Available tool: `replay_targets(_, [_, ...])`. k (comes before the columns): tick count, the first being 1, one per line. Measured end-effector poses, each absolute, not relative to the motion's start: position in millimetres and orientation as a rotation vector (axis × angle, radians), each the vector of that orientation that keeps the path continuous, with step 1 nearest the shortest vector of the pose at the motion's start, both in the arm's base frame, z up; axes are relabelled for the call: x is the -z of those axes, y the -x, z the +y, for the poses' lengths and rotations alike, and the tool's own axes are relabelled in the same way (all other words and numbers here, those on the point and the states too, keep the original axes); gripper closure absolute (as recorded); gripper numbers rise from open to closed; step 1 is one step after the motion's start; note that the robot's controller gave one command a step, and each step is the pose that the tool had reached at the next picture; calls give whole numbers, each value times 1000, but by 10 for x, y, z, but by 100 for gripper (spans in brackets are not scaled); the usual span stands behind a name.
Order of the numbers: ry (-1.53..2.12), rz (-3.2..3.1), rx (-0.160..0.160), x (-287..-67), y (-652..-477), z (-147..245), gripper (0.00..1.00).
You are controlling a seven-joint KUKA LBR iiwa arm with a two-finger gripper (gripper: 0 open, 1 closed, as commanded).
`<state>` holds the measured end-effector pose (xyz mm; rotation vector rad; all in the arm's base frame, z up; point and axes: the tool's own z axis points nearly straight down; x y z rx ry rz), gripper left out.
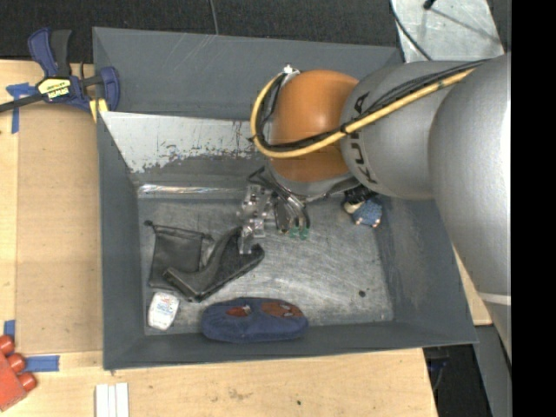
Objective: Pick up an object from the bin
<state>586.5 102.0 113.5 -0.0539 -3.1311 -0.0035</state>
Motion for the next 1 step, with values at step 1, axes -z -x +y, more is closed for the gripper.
replay_targets(1, [52, -3139, -1, -1181, -5868, 1004, 100])
